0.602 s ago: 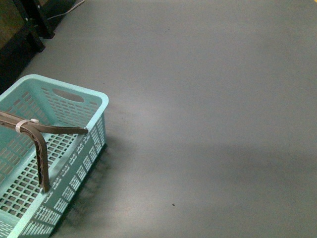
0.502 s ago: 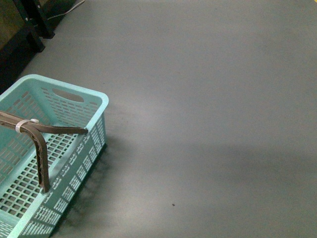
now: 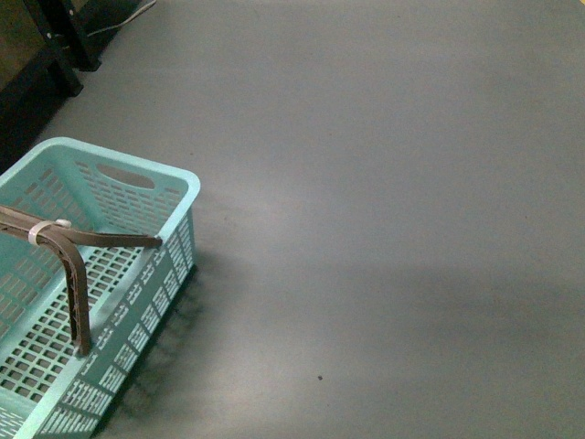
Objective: Pick lemon and mango into basket
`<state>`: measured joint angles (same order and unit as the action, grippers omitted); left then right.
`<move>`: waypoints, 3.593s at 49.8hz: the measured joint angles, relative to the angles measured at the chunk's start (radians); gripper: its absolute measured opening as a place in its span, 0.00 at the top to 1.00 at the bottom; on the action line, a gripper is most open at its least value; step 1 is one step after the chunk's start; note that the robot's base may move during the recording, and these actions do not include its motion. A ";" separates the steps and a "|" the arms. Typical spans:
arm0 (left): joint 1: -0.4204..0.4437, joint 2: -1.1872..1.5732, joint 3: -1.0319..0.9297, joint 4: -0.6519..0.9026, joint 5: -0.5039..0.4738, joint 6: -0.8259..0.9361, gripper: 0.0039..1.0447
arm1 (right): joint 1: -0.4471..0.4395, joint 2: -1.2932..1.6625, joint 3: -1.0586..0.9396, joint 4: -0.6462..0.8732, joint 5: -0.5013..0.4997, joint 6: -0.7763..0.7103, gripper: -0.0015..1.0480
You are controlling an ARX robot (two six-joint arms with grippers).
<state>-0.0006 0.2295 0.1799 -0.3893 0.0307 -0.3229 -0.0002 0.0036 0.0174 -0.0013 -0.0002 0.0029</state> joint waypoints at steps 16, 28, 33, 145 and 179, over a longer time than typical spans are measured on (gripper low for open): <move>0.435 0.337 0.053 0.153 0.288 -0.292 0.06 | 0.000 0.000 0.000 0.000 0.000 0.000 0.08; 0.493 1.030 0.105 0.564 0.211 -0.480 0.06 | 0.000 0.000 0.000 0.000 0.000 0.000 0.08; 0.423 1.284 0.186 0.734 0.205 -0.513 0.06 | 0.000 0.000 0.000 0.000 0.000 0.000 0.08; 0.347 0.593 0.606 0.166 0.359 -0.981 0.73 | 0.000 0.000 0.000 0.000 0.000 0.000 0.08; 0.347 0.593 0.606 0.161 0.355 -0.983 0.73 | 0.000 0.000 0.000 0.000 0.001 0.000 0.08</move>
<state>0.3466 0.8227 0.7856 -0.2287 0.3859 -1.3064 -0.0002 0.0036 0.0174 -0.0017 0.0006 0.0029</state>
